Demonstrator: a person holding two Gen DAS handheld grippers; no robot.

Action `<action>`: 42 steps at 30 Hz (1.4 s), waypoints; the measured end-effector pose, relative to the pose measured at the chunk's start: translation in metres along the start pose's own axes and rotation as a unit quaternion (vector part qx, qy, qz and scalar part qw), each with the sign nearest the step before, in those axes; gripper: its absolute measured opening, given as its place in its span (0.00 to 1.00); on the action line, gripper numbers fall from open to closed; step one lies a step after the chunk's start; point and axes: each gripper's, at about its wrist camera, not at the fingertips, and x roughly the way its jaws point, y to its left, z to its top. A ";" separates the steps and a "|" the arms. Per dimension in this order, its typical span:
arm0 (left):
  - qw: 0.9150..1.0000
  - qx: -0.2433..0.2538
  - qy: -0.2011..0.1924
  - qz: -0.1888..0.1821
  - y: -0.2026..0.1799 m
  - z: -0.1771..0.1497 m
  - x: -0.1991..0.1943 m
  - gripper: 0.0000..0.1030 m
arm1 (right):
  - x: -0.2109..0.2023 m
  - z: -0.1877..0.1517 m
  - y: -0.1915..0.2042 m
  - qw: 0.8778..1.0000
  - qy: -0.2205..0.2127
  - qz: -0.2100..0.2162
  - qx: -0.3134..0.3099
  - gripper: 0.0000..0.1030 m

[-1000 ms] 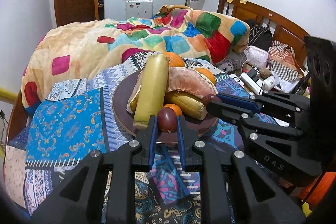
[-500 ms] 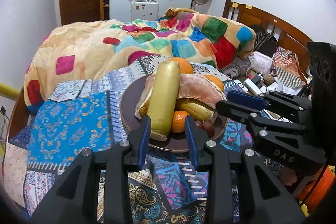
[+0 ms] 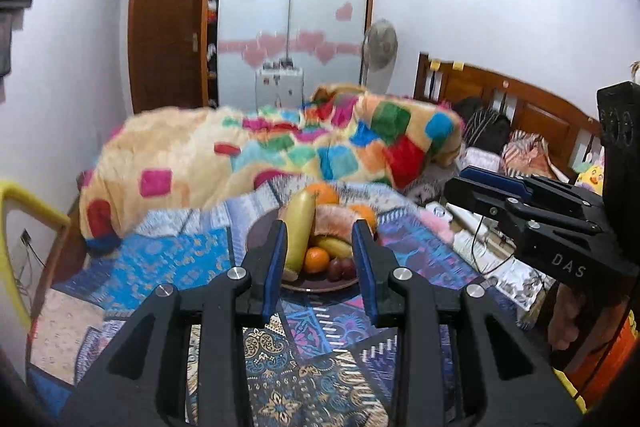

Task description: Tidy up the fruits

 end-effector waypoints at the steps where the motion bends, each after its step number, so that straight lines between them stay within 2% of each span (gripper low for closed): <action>1: 1.000 0.003 -0.013 0.006 -0.003 0.002 -0.011 0.35 | -0.008 0.002 0.003 1.000 -0.008 -0.002 -0.002 0.25; 3: 0.999 0.008 -0.044 0.019 -0.011 0.005 -0.035 0.45 | -0.028 0.006 0.009 1.000 -0.025 -0.006 -0.005 0.32; 5: 0.997 0.012 -0.067 0.025 -0.016 0.006 -0.053 0.50 | -0.044 0.008 0.014 0.999 -0.043 -0.013 -0.005 0.44; 8: 0.996 0.010 -0.088 0.026 -0.020 0.005 -0.080 0.57 | -0.066 0.011 0.022 0.997 -0.067 -0.031 -0.010 0.45; 9: 0.996 0.007 -0.091 0.025 -0.020 0.005 -0.085 0.59 | -0.072 0.011 0.024 0.997 -0.075 -0.034 -0.009 0.46; 11: 0.995 0.004 -0.098 0.024 -0.021 0.004 -0.097 0.62 | -0.086 0.012 0.030 0.995 -0.091 -0.034 -0.006 0.57; 13: 0.994 0.006 -0.108 0.030 -0.023 0.001 -0.108 0.70 | -0.096 0.010 0.034 0.993 -0.108 -0.042 -0.009 0.60; 15: 0.992 0.006 -0.117 0.037 -0.024 -0.002 -0.115 0.81 | -0.104 0.007 0.040 0.992 -0.120 -0.048 -0.011 0.68; 17: 0.992 0.004 -0.121 0.040 -0.025 -0.006 -0.122 0.83 | -0.110 0.003 0.044 0.990 -0.131 -0.053 -0.009 0.83; 20: 0.991 0.000 -0.123 0.044 -0.026 -0.012 -0.129 0.89 | -0.115 -0.003 0.048 0.988 -0.141 -0.063 -0.006 0.87; 23: 0.991 -0.004 -0.127 0.052 -0.025 -0.016 -0.136 0.94 | -0.120 -0.008 0.050 0.986 -0.147 -0.073 -0.002 0.99; 30: 0.989 -0.002 -0.137 0.064 -0.026 -0.024 -0.148 0.99 | -0.128 -0.015 0.051 0.986 -0.148 -0.079 0.001 1.00; 42: 0.987 0.003 -0.141 0.072 -0.027 -0.028 -0.153 0.99 | -0.132 -0.018 0.053 0.986 -0.147 -0.078 0.001 1.00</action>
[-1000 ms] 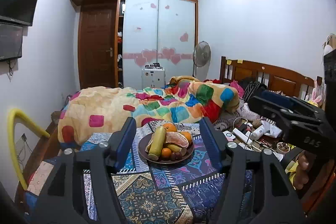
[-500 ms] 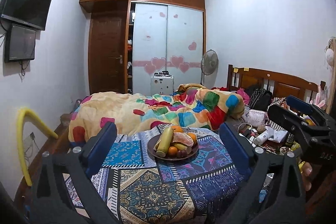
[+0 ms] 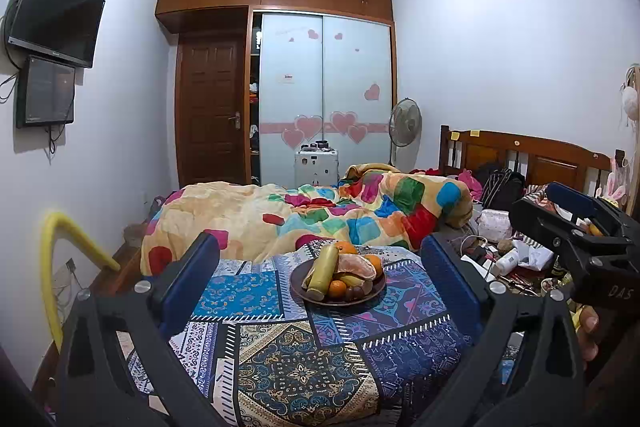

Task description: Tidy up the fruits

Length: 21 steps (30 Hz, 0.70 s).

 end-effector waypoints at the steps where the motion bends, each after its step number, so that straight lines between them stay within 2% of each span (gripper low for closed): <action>1: 1.000 0.000 0.000 0.000 0.000 0.000 0.000 0.99 | 0.000 0.000 0.000 1.000 0.001 0.000 0.000 1.00; 21: 1.000 0.000 0.002 -0.001 0.001 0.000 0.002 0.99 | 0.001 -0.001 0.003 1.000 0.004 0.003 0.003 1.00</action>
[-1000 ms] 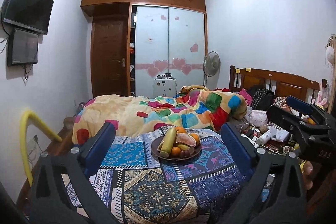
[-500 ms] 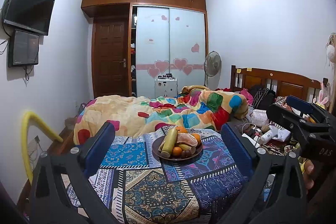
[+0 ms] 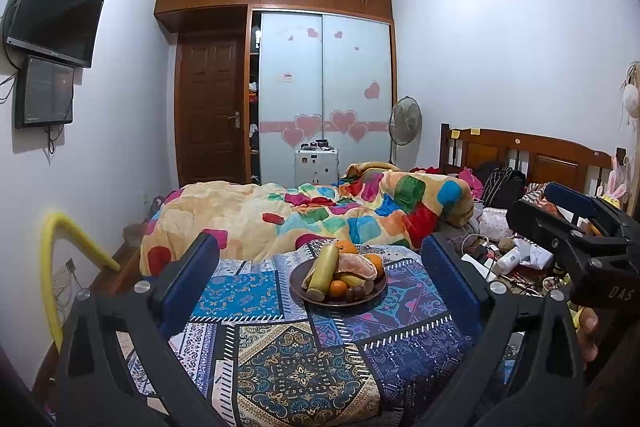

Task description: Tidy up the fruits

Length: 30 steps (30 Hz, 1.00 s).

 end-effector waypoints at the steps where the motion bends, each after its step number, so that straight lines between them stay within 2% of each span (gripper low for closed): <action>1: 1.000 0.000 0.000 0.000 0.000 0.000 0.000 0.99 | 0.000 0.000 0.000 1.000 0.000 0.000 0.000 1.00; 30: 1.000 -0.003 0.007 -0.011 -0.002 -0.002 0.006 0.99 | 0.002 0.001 0.003 1.000 -0.001 0.000 -0.001 1.00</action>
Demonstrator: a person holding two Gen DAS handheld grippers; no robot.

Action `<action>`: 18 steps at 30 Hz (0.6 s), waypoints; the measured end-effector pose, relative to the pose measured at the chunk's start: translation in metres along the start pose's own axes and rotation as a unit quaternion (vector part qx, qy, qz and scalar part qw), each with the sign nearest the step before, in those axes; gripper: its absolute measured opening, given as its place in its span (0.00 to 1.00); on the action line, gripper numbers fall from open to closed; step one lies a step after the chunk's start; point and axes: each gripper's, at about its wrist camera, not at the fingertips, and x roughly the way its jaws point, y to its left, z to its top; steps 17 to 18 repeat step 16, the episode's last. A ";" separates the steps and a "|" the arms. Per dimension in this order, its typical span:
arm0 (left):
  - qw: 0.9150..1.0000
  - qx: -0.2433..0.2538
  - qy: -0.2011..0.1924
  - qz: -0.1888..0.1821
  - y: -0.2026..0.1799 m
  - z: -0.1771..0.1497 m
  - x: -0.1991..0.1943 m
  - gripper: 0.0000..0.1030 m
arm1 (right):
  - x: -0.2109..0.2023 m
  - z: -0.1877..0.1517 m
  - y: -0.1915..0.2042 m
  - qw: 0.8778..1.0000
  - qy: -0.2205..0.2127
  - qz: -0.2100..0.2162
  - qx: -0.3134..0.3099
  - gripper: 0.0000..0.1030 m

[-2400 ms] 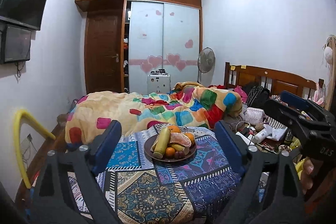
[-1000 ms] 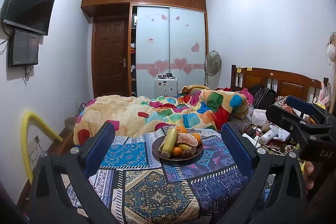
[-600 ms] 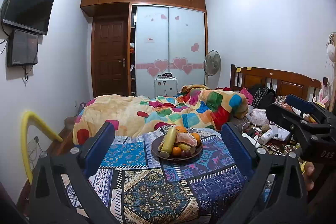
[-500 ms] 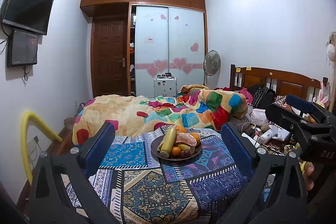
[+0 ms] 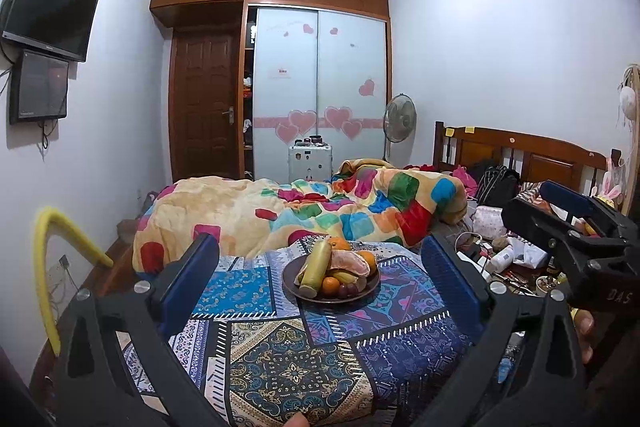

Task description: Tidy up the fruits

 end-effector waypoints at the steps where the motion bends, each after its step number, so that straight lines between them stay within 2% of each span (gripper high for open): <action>1: 1.000 -0.001 0.000 -0.001 0.000 0.000 0.000 0.99 | 0.000 0.000 0.000 1.000 0.000 0.000 0.000 1.00; 18: 1.000 0.004 0.002 -0.007 -0.008 -0.004 0.000 0.99 | 0.002 -0.003 0.000 1.000 0.005 0.004 0.001 1.00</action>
